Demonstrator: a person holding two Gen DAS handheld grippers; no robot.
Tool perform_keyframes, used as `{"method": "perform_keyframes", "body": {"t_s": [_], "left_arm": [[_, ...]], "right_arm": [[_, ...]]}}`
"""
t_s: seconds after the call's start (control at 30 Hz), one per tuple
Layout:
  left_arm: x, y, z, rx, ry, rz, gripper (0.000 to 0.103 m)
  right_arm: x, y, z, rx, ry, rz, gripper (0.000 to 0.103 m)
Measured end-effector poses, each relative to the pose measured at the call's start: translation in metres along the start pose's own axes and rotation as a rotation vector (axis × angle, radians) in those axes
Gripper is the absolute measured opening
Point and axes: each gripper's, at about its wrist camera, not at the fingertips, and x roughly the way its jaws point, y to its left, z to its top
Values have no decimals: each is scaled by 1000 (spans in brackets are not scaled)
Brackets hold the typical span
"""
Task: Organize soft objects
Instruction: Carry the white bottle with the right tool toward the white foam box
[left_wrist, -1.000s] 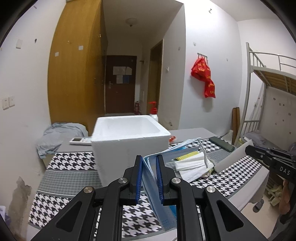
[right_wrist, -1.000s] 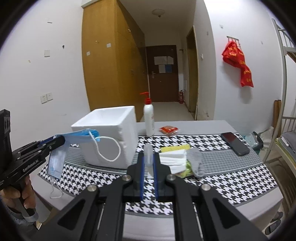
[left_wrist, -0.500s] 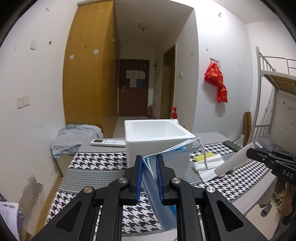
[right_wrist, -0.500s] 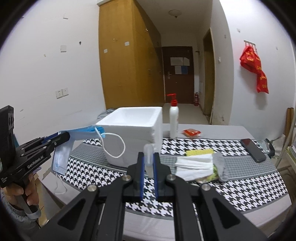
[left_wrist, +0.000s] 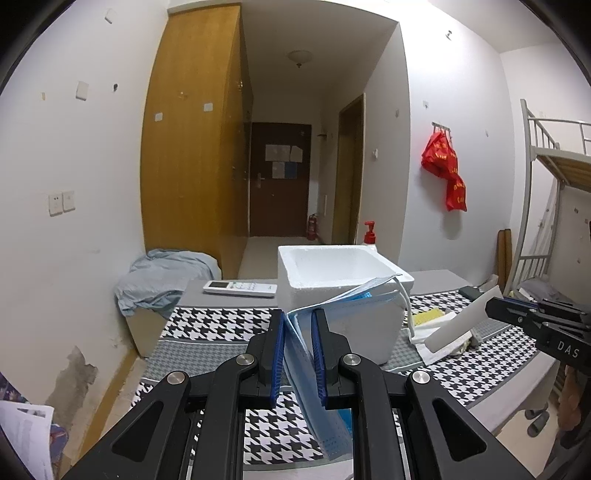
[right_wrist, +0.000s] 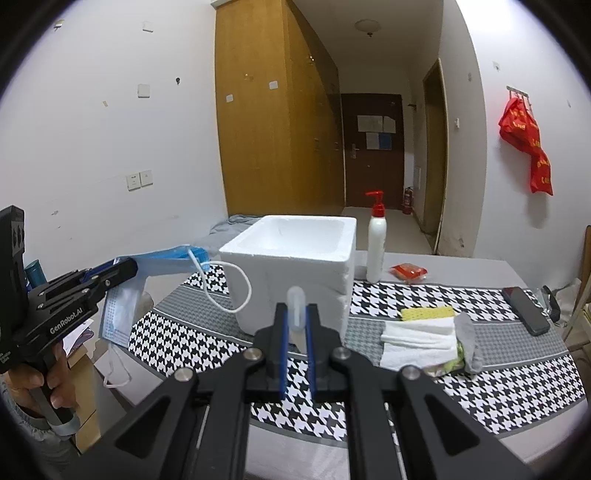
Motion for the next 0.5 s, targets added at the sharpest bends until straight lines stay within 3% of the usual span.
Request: {"method": "perform_keyframes", "body": {"t_s": [0.5], "left_arm": [[6, 16, 9, -22, -20, 31, 16]], "right_arm": [[11, 6, 17, -32, -16, -2, 11]]}}
